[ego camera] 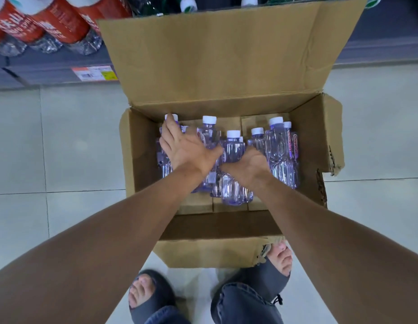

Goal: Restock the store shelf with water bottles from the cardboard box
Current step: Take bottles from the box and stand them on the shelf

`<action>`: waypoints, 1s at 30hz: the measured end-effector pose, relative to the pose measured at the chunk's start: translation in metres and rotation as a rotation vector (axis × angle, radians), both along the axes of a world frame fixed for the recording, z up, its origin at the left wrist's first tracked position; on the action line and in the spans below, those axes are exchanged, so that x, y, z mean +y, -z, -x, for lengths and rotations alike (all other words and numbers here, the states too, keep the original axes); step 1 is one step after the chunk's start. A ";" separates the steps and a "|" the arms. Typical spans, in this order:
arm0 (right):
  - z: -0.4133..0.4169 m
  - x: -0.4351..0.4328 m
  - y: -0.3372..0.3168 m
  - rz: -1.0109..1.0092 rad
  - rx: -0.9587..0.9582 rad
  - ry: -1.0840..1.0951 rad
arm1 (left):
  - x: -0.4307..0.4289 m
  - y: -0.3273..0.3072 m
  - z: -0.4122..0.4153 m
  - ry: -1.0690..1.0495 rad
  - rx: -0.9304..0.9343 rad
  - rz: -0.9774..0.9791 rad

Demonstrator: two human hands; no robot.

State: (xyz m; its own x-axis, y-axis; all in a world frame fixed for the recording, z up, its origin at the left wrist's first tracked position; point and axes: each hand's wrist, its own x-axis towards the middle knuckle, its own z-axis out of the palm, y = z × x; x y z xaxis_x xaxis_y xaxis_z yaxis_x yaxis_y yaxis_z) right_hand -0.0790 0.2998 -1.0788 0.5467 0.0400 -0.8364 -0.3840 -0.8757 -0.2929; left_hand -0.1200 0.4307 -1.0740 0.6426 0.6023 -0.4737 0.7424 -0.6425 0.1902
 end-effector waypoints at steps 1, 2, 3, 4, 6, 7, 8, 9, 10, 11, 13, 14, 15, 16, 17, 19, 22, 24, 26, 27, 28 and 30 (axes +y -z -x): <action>0.001 -0.004 -0.001 -0.016 -0.003 0.015 | -0.003 -0.004 0.003 -0.012 -0.051 0.021; 0.003 -0.009 -0.003 -0.036 -0.015 0.029 | -0.004 -0.009 0.007 -0.017 -0.104 0.051; 0.004 -0.012 -0.006 -0.050 -0.031 0.051 | -0.004 -0.016 0.012 -0.021 -0.160 0.111; 0.006 -0.015 -0.014 -0.076 -0.045 0.075 | -0.002 -0.023 0.016 -0.050 -0.222 0.213; 0.007 -0.017 -0.030 -0.121 -0.061 0.095 | 0.003 -0.044 0.025 -0.163 -0.292 0.444; 0.007 -0.017 -0.039 -0.140 -0.073 0.094 | 0.008 -0.055 0.029 -0.197 -0.301 0.494; 0.005 -0.017 -0.053 -0.156 -0.086 0.089 | 0.013 -0.068 0.031 -0.220 -0.313 0.506; 0.004 -0.017 -0.067 -0.178 -0.097 0.102 | 0.018 -0.083 0.032 -0.233 -0.322 0.501; 0.002 -0.016 -0.085 -0.201 -0.096 0.134 | 0.023 -0.101 0.032 -0.243 -0.334 0.492; 0.000 -0.015 -0.107 -0.241 -0.099 0.164 | 0.028 -0.120 0.031 -0.253 -0.344 0.483; 0.000 -0.012 -0.150 -0.297 -0.103 0.190 | 0.040 -0.157 0.032 -0.280 -0.401 0.510; 0.001 -0.012 -0.175 -0.333 -0.108 0.209 | 0.047 -0.178 0.034 -0.304 -0.438 0.538; 0.001 -0.010 -0.199 -0.362 -0.110 0.217 | 0.053 -0.201 0.035 -0.328 -0.470 0.571; 0.003 -0.009 -0.225 -0.398 -0.113 0.229 | 0.060 -0.225 0.036 -0.355 -0.502 0.611; 0.003 -0.007 -0.253 -0.430 -0.115 0.233 | 0.066 -0.252 0.036 -0.382 -0.527 0.652; 0.004 0.001 -0.313 -0.498 -0.108 0.215 | 0.080 -0.314 0.035 -0.392 -0.545 0.702; 0.006 0.017 -0.408 -0.574 -0.133 0.210 | 0.104 -0.413 0.037 -0.349 -0.589 0.727; 0.009 0.029 -0.475 -0.612 -0.181 0.186 | 0.120 -0.480 0.039 -0.310 -0.628 0.726; 0.010 0.039 -0.541 -0.642 -0.237 0.161 | 0.136 -0.544 0.045 -0.267 -0.663 0.718; 0.012 0.044 -0.572 -0.654 -0.267 0.151 | 0.142 -0.575 0.049 -0.244 -0.678 0.717; 0.013 0.048 -0.603 -0.662 -0.298 0.136 | 0.149 -0.605 0.054 -0.225 -0.695 0.715; 0.017 0.056 -0.668 -0.675 -0.370 0.080 | 0.160 -0.662 0.062 -0.191 -0.734 0.707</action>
State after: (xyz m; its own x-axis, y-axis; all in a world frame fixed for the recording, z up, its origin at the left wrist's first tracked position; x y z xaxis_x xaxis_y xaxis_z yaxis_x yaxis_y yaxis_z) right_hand -0.0960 0.3554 -0.4108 0.8085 0.4251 -0.4070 -0.2114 -0.4356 -0.8750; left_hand -0.1815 0.5909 -0.4122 0.8387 0.4612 -0.2897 0.3698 -0.0916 0.9246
